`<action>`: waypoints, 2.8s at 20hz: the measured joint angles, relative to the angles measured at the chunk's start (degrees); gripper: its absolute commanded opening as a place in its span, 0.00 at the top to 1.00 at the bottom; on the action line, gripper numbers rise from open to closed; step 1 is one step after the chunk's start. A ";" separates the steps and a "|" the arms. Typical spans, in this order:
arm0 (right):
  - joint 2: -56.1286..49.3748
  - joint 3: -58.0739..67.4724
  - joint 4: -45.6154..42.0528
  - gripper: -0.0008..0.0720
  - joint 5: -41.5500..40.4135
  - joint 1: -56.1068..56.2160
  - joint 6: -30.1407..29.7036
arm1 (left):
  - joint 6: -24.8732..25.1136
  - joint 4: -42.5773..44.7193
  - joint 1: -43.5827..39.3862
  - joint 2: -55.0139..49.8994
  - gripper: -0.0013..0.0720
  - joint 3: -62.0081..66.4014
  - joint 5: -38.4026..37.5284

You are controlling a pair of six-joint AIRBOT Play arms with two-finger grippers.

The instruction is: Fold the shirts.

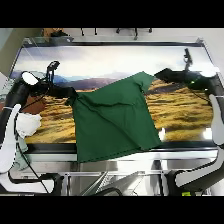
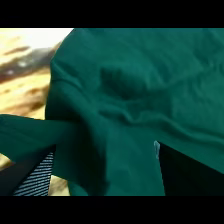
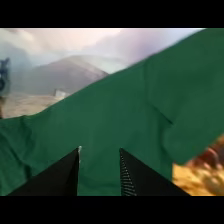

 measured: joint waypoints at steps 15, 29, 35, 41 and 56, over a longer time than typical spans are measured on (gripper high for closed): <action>43.17 -54.45 -29.64 0.17 14.29 -16.83 29.75 | -1.84 -0.50 11.76 -5.20 0.02 5.64 -7.06; 38.51 -71.32 -15.89 0.40 3.21 -17.05 18.53 | -3.32 -0.68 12.07 -5.20 0.02 5.66 -9.05; 33.64 -70.71 -10.40 0.97 -2.01 -17.03 11.30 | -3.54 -0.68 12.07 -5.22 0.02 5.66 -9.27; 26.10 -53.22 -0.68 0.97 -9.53 -17.03 5.49 | -4.24 -0.63 12.07 -5.22 0.02 5.66 -9.94; -14.86 11.96 -0.57 0.66 -3.32 -5.90 11.63 | -6.99 -0.68 3.98 0.68 0.02 -14.45 -5.92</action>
